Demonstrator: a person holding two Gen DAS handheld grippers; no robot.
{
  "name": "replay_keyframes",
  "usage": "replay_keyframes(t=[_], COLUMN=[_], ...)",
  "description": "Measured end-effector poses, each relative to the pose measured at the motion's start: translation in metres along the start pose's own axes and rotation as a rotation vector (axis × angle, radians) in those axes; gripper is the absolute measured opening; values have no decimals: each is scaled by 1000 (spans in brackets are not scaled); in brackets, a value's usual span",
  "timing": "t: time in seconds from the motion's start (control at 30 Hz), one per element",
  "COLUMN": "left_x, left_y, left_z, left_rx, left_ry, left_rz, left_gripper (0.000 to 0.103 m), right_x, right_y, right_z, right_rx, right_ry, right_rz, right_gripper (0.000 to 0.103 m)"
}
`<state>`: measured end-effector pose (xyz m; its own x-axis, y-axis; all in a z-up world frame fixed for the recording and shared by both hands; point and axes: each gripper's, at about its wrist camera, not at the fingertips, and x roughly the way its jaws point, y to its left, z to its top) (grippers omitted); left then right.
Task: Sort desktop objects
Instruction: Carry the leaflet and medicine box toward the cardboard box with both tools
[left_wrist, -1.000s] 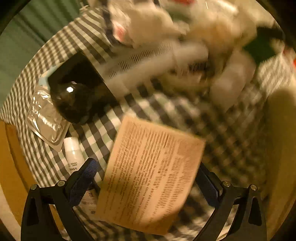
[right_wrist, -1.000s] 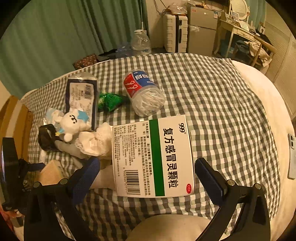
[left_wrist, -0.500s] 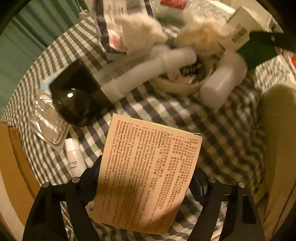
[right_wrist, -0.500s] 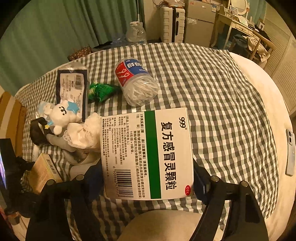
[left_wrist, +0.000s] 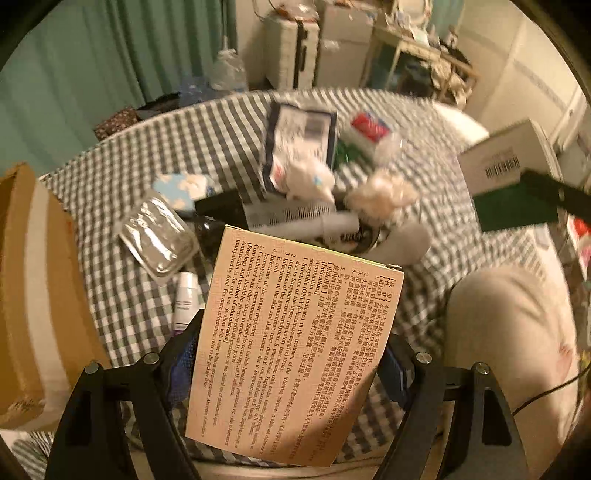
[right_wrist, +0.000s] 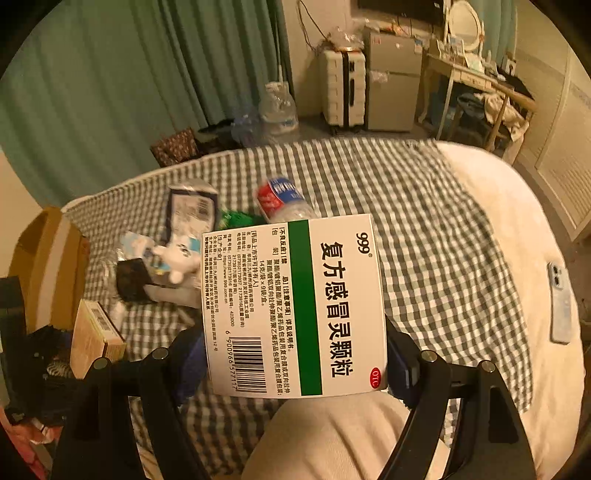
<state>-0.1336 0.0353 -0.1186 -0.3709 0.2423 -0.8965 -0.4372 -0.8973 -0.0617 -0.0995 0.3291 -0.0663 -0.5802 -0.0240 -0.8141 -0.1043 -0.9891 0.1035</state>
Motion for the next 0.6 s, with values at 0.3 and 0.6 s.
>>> replay_keyframes(t=[0.3, 0.6], left_x=[-59, -121], left_y=[14, 34], left_z=[15, 18], left_rx=[-5, -34], left_ry=[-114, -175], left_rz=[43, 52], left_gripper=[82, 82], right_x=[-61, -102], right_y=[30, 64], right_z=[5, 10], right_rx=[-41, -120], right_ry=[-93, -153], right_rz=[59, 118], right_gripper=[79, 79])
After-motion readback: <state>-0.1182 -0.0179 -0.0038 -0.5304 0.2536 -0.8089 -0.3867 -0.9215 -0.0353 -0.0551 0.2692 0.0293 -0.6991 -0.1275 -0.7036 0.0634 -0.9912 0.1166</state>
